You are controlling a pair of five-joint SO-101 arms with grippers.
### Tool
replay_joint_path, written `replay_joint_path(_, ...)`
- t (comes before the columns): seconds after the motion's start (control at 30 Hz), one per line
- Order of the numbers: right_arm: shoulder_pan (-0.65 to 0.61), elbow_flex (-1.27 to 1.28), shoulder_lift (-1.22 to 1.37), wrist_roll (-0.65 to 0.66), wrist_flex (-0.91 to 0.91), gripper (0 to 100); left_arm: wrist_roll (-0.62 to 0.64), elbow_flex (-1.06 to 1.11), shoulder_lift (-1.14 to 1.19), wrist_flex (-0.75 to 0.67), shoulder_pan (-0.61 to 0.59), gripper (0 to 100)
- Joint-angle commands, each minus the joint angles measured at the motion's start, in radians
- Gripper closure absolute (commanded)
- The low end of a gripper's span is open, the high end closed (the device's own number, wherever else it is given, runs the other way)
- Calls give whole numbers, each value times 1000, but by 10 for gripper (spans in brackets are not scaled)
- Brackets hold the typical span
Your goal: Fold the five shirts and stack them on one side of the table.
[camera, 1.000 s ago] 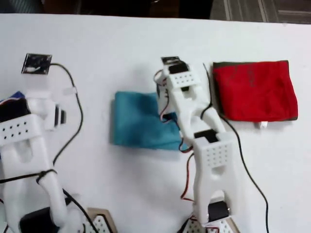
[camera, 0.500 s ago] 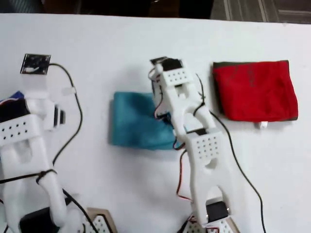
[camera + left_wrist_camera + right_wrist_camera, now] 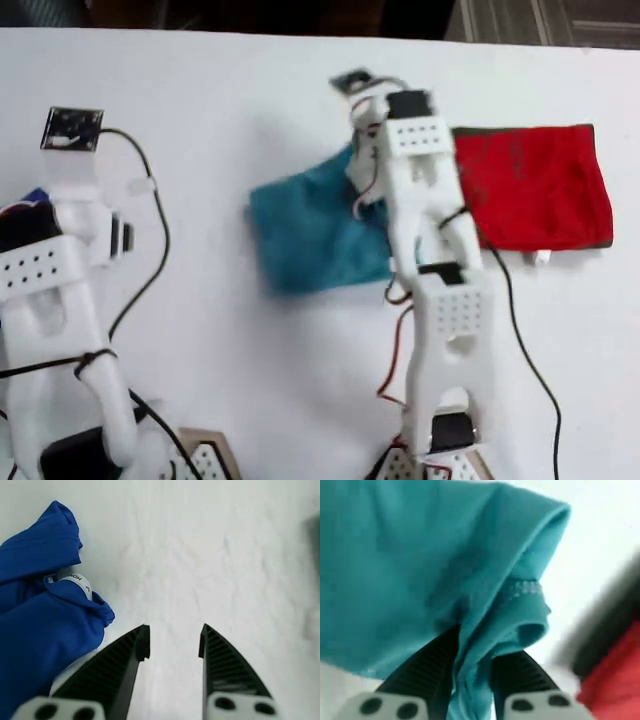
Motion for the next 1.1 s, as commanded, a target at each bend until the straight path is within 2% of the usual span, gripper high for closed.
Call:
replay_joint_path(0.0,44,-38,-186,83,16,981,-3,-13,-34,-20,-9,815)
replay_joint_path(0.27,185,-46,-334,247,13,981,-3,-13,-34,-20,-9,815)
replay_joint_path(0.37,266,-46,-366,264,10,981,-3,-13,-34,-20,-9,815)
replay_joint_path(0.5,377,-46,-374,362,7,981,-3,-13,-34,-31,-9,815)
replay_joint_path(0.77,532,-48,-305,520,-39,981,0,-13,-34,-49,-9,815)
replay_joint_path(0.9,588,-77,-222,531,-114,981,0,-13,-34,-48,-9,815)
replay_joint_path(1.07,624,-239,-59,534,-170,981,0,-13,-34,-43,-9,815)
